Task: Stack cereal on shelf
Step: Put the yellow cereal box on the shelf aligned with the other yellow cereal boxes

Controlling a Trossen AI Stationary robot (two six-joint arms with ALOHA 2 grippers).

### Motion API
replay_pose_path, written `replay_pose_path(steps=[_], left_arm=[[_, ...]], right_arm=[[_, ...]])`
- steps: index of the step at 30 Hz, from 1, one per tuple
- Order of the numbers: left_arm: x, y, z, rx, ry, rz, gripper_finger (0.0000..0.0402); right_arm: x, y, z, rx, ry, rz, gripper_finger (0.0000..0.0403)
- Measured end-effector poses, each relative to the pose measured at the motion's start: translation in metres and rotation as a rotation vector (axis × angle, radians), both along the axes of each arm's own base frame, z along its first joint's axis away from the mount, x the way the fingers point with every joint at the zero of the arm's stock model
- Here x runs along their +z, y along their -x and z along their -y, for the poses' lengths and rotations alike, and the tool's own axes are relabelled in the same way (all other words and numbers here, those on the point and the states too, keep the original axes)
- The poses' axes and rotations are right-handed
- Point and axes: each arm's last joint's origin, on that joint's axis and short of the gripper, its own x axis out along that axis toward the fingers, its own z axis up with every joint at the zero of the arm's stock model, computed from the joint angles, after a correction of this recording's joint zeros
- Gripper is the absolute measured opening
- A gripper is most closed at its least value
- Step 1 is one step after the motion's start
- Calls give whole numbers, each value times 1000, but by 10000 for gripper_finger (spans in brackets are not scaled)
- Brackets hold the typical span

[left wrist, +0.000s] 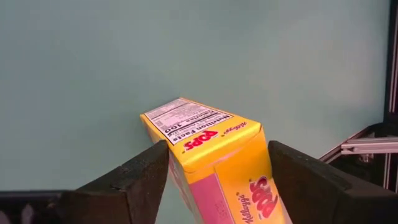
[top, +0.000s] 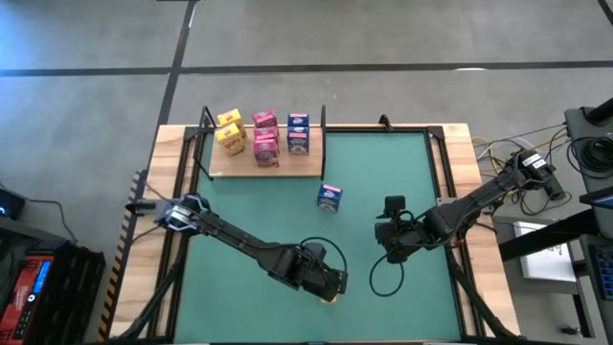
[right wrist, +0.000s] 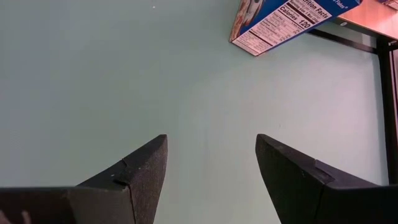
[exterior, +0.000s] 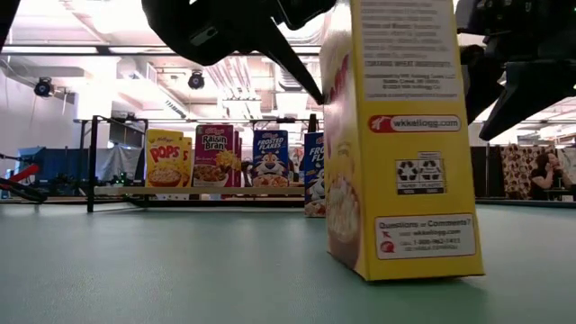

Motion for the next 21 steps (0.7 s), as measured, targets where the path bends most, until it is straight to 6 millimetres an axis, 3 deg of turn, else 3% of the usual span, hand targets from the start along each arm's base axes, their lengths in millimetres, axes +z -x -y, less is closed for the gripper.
replay_pose_path(steps=[13,21], left_arm=[[0,0,1,-18,21,-12,164],[5,4,-1,-106,-39,-60,153]], right_arm=[[0,0,0,0,0,0,233],[0,0,0,0,0,0,233]])
